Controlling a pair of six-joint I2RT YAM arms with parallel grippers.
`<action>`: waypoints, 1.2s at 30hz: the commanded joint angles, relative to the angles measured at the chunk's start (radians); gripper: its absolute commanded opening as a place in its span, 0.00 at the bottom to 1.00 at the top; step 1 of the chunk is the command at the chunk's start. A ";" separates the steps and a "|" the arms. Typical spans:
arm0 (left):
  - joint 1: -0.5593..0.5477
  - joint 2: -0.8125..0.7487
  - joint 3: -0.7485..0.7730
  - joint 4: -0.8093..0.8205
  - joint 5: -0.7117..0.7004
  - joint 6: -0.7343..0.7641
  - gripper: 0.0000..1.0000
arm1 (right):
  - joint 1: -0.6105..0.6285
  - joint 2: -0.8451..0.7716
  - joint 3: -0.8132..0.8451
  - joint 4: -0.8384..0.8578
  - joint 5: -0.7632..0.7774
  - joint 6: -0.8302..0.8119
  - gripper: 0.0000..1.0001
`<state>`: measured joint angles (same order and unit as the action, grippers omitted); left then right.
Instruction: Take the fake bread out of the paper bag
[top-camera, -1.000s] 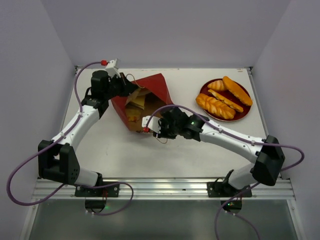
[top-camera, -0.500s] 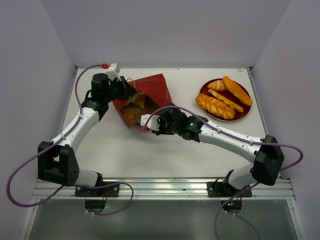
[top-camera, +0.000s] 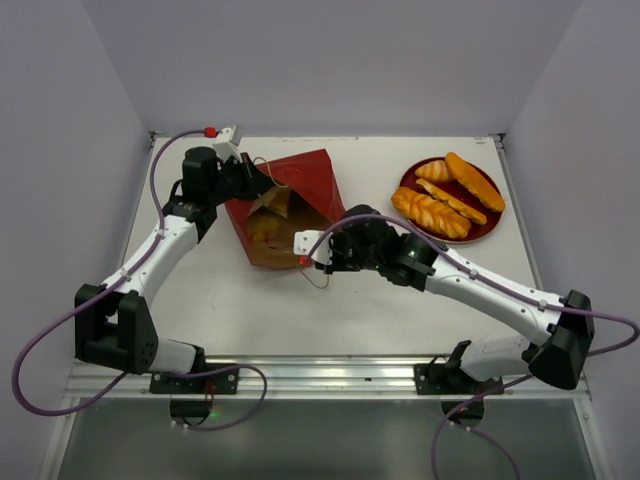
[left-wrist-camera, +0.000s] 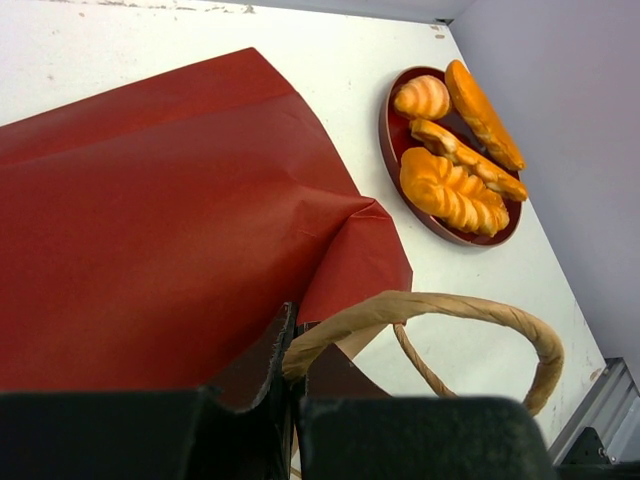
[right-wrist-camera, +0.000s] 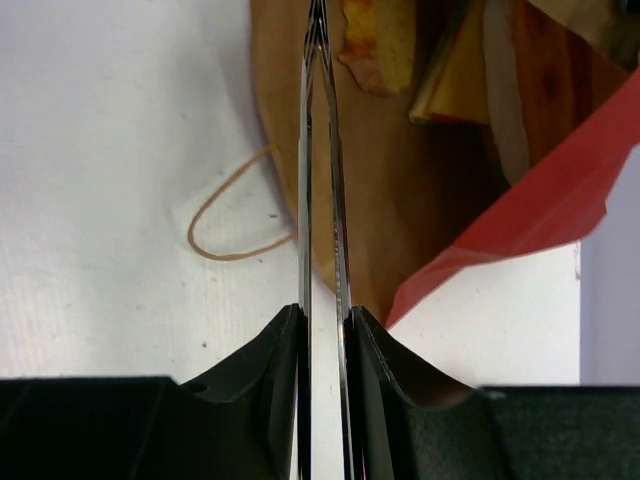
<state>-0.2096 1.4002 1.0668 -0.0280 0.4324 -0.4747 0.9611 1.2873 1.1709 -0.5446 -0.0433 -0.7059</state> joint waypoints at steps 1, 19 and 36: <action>0.004 -0.026 -0.001 -0.035 0.012 0.022 0.00 | -0.001 0.062 0.003 0.127 0.161 0.010 0.30; 0.004 -0.040 -0.022 -0.024 0.037 0.022 0.00 | 0.056 0.294 0.033 0.276 0.362 -0.061 0.47; 0.004 -0.038 -0.025 -0.010 0.045 0.010 0.00 | 0.097 0.382 0.047 0.317 0.411 -0.092 0.50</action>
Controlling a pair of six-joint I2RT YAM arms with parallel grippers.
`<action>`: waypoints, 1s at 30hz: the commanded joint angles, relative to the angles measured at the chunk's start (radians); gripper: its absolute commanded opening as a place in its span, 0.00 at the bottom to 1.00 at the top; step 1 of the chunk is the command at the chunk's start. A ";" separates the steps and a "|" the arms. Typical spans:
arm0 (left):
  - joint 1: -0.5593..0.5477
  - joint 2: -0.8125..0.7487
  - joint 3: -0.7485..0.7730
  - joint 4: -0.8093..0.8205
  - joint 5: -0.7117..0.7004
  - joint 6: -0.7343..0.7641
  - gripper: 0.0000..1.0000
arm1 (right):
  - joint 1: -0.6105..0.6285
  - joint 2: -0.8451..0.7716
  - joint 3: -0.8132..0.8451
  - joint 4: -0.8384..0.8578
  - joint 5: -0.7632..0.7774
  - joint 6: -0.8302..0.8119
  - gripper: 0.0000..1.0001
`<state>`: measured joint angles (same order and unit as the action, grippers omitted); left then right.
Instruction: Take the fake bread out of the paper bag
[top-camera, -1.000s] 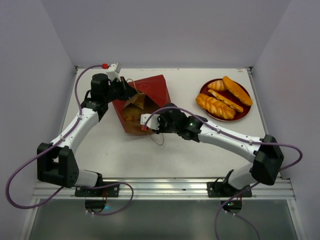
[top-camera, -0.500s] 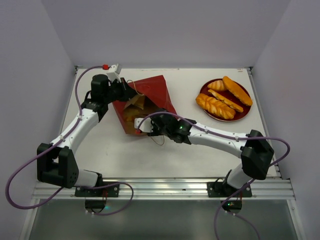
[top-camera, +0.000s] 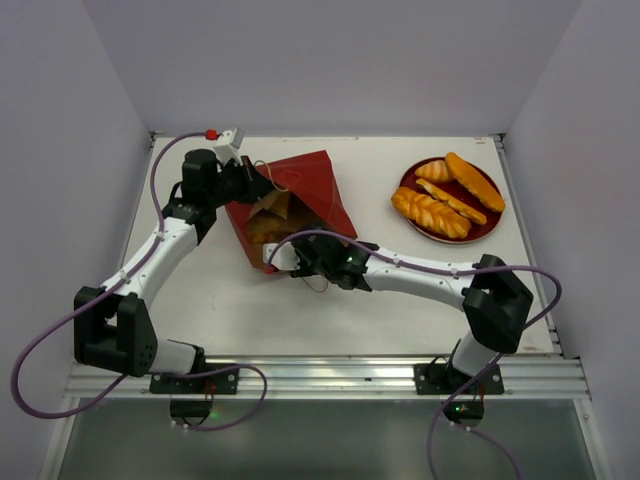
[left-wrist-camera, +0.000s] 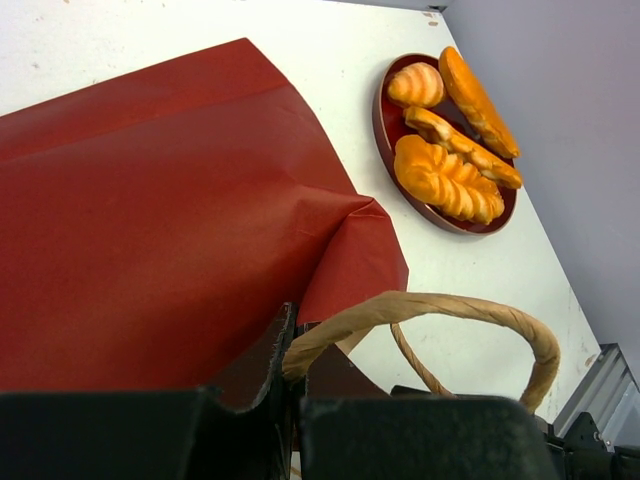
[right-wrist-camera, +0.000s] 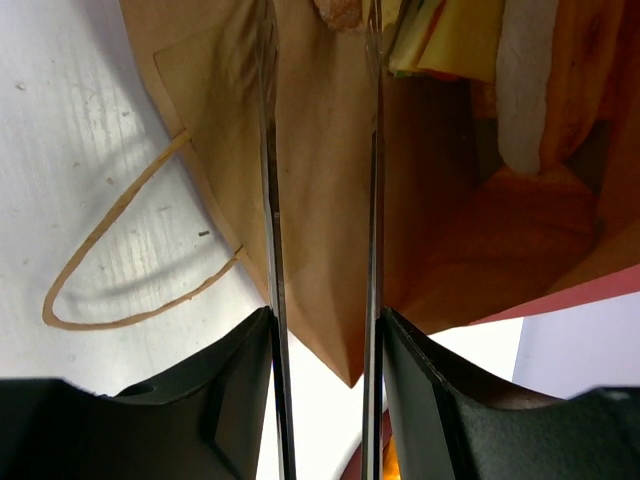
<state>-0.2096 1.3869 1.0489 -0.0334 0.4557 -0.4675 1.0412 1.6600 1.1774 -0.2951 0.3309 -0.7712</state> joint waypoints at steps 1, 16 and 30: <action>0.004 -0.025 -0.007 -0.003 0.021 0.000 0.00 | 0.019 0.012 0.044 0.070 0.037 -0.027 0.50; 0.004 -0.026 -0.009 0.000 0.035 -0.005 0.00 | 0.039 0.118 0.093 0.149 0.118 -0.051 0.47; 0.004 -0.020 -0.013 0.007 0.018 0.004 0.00 | 0.037 -0.008 0.024 0.128 0.071 -0.043 0.04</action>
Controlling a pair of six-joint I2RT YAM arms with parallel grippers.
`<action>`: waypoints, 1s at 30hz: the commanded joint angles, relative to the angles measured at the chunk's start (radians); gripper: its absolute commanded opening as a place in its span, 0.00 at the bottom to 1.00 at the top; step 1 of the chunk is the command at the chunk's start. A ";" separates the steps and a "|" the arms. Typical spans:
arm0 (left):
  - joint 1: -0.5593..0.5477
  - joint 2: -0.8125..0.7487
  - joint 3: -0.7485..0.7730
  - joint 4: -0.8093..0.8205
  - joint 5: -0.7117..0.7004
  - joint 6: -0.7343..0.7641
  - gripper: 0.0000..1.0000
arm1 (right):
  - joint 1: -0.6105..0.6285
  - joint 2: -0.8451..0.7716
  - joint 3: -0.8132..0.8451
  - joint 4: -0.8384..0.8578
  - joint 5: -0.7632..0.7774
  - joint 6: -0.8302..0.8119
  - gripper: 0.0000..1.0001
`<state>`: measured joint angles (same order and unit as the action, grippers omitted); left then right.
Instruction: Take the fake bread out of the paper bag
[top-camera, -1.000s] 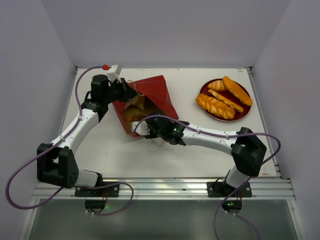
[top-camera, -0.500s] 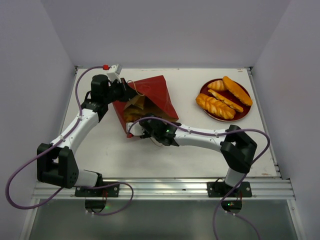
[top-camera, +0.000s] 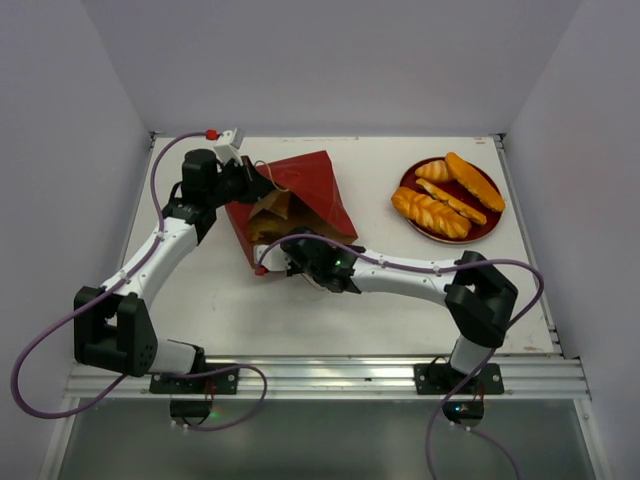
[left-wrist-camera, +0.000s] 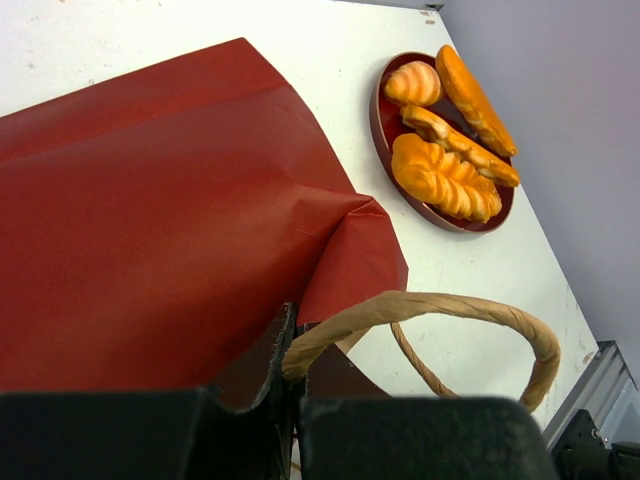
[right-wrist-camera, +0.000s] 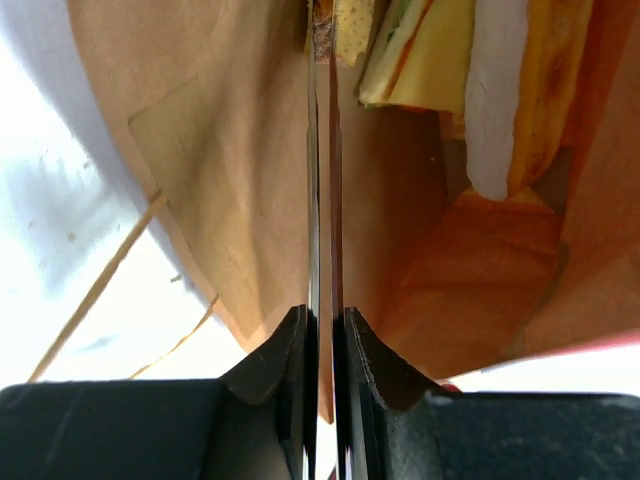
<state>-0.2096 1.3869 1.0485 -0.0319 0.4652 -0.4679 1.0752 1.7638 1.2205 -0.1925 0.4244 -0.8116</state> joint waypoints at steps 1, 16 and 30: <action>0.006 -0.014 -0.007 0.004 0.003 0.008 0.00 | 0.003 -0.128 -0.025 0.019 -0.032 -0.001 0.03; 0.009 0.018 0.067 -0.022 -0.060 0.011 0.00 | -0.041 -0.622 -0.239 -0.310 -0.265 -0.040 0.00; 0.018 0.041 0.111 -0.065 -0.118 0.008 0.00 | -0.213 -0.935 -0.182 -0.637 -0.475 -0.015 0.00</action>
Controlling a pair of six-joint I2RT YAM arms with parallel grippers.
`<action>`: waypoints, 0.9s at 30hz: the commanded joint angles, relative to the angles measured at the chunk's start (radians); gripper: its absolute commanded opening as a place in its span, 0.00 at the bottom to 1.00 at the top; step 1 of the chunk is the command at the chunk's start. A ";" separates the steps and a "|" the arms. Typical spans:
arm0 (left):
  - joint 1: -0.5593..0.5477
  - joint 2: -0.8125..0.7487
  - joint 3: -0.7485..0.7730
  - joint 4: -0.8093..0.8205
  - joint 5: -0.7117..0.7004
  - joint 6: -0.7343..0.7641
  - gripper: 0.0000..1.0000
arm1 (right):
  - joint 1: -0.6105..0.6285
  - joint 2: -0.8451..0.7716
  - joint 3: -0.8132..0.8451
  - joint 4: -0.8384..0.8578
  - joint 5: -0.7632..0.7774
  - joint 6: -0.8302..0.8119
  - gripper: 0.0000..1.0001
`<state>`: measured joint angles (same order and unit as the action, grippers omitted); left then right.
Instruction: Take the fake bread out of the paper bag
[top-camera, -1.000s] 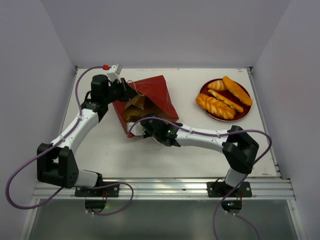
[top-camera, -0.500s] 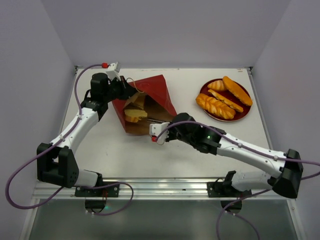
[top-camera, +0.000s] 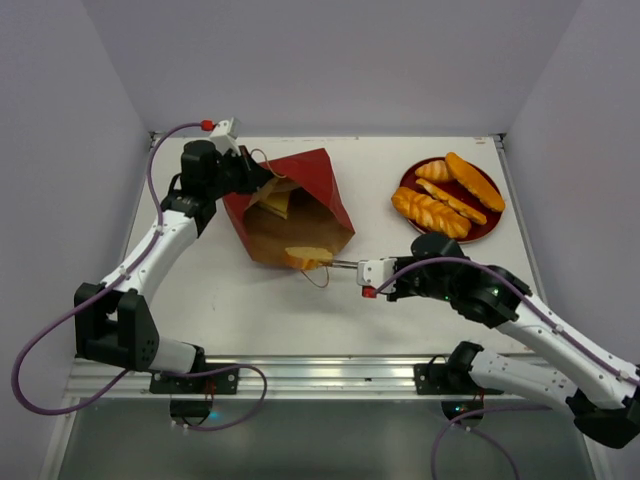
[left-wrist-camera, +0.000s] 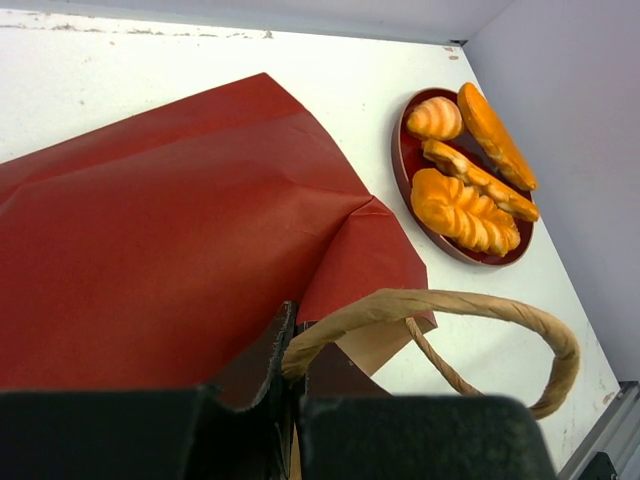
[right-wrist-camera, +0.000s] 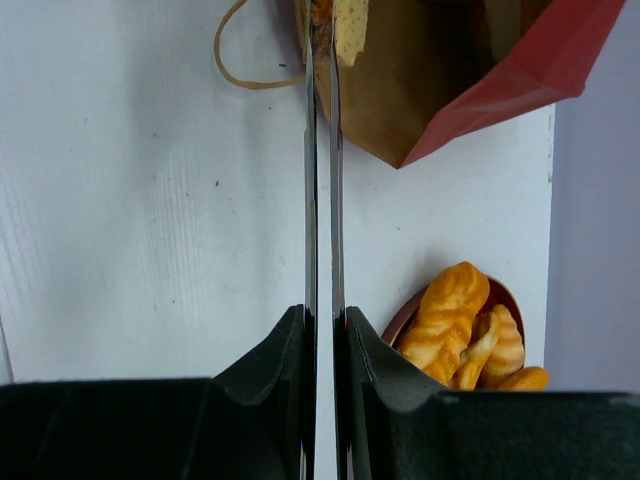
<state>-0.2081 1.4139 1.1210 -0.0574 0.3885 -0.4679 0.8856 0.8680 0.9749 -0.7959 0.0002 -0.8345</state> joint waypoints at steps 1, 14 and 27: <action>0.016 0.014 0.042 -0.042 -0.043 0.008 0.00 | -0.042 -0.050 0.071 -0.034 -0.048 0.020 0.00; 0.016 0.017 0.037 -0.050 -0.046 0.011 0.00 | -0.146 -0.092 0.240 0.043 0.207 0.071 0.00; 0.016 -0.009 0.020 -0.039 -0.013 0.028 0.00 | -0.481 0.100 0.137 0.262 0.368 0.055 0.00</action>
<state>-0.2031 1.4254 1.1370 -0.0769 0.3725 -0.4667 0.5362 0.9306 1.1172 -0.6205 0.3687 -0.7856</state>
